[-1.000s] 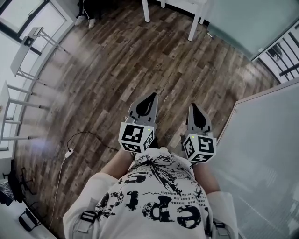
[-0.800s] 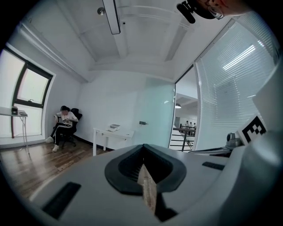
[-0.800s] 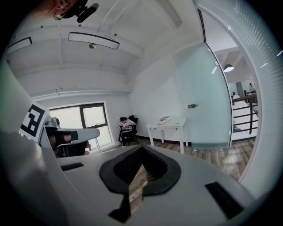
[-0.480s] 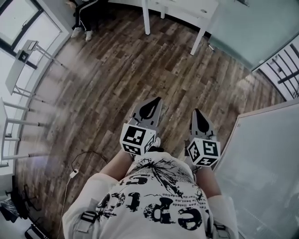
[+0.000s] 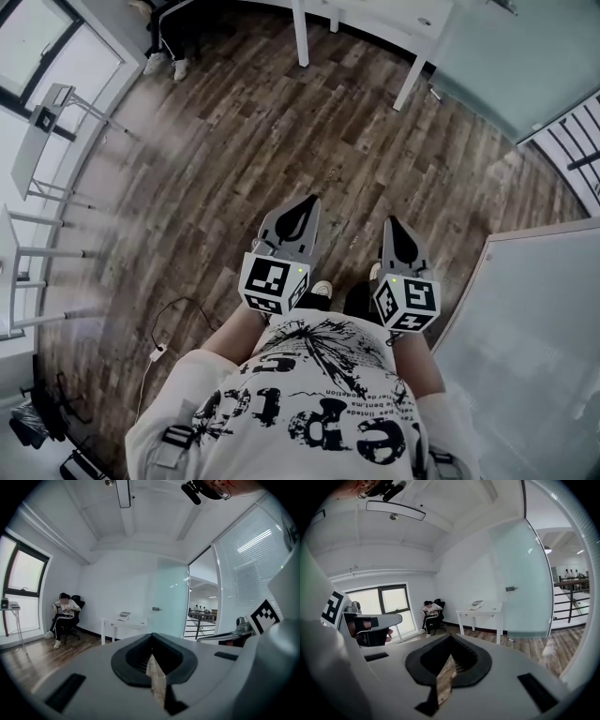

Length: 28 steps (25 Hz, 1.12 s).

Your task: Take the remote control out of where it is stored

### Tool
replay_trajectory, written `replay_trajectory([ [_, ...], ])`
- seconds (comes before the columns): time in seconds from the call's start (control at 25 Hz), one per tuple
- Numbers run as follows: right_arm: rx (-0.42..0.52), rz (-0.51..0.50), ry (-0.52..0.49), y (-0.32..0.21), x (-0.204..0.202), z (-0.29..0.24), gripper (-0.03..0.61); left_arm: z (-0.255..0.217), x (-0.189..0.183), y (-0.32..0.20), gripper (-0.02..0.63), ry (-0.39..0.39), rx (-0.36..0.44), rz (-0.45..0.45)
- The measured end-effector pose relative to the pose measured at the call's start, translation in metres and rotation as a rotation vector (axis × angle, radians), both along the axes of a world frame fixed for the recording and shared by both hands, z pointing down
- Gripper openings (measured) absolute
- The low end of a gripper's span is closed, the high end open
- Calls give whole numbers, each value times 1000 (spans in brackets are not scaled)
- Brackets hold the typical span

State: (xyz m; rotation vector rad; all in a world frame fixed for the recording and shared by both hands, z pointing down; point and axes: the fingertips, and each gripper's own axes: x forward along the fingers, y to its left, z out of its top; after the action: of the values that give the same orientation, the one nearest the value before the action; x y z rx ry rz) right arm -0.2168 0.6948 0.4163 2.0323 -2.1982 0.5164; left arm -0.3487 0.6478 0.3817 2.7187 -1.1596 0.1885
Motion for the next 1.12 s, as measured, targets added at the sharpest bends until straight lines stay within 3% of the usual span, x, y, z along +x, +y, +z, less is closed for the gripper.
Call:
replay_trajectory([
  [0.28, 3, -82, -8, -49, 23, 5, 2, 2, 15, -37, 9, -1, -7, -90],
  [0.56, 24, -185, -14, -112, 60, -1, 2, -5, 56, -81, 9, -1, 3, -173],
  [0.92, 82, -261, 12, -193, 153, -25, 1, -19, 163, -146, 9, -10, 58, -213],
  [1.12, 79, -237, 25, -217, 216, -22, 0, -8, 227, -179, 9, 31, 15, -191],
])
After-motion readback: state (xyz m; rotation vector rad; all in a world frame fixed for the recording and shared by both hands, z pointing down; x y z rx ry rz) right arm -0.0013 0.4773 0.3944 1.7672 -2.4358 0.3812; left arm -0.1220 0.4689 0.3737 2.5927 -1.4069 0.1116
